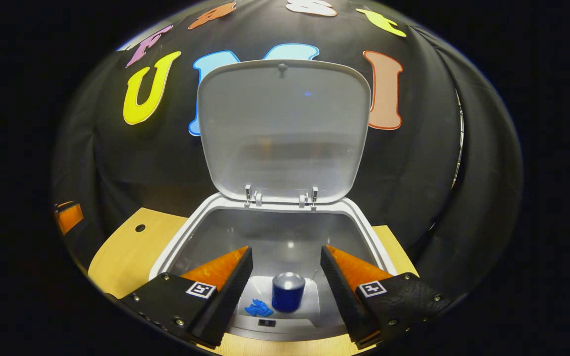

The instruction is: Press the lid of the desktop garbage bin to open it, pick up the crumpled paper on the desktop and throw it into the bin, then pick up the pop can on the desktop and drop it into the bin, and finally close the garbage bin lid.

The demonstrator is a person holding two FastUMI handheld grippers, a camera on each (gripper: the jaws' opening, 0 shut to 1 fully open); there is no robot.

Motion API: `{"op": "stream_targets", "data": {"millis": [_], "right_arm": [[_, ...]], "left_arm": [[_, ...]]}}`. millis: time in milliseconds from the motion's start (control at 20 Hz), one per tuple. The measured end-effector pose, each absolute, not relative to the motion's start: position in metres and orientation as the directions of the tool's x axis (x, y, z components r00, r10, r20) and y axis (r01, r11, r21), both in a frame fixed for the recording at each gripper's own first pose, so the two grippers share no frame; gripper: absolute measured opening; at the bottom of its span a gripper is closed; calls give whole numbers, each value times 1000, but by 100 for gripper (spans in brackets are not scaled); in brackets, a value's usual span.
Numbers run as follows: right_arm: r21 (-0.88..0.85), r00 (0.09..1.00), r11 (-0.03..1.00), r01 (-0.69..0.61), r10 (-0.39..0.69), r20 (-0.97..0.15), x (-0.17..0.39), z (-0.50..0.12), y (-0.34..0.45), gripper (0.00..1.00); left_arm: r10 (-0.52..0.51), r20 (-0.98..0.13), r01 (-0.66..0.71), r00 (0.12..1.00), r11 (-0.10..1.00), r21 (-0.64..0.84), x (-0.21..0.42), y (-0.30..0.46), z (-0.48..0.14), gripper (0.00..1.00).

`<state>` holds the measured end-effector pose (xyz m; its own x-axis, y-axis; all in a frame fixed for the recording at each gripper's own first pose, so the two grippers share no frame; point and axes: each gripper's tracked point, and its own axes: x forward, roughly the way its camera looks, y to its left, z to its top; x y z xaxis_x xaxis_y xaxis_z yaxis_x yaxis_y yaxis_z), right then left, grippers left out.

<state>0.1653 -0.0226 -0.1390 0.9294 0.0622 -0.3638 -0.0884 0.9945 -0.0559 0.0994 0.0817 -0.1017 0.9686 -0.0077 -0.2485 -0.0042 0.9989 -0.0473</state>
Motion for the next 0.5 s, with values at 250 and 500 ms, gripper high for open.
{"op": "stream_targets", "data": {"millis": [250, 500], "right_arm": [[-45, 955, 997, -70, 54, -291, 162, -104, -26, 89], [-39, 975, 997, -66, 56, -214, 159, -65, -27, 88]], "left_arm": [[-10, -250, -1, 968, 999, -44, 100, 84, -101, 77], [-28, -251, 11, 968, 998, -68, 99, 78, -100, 80]]}}
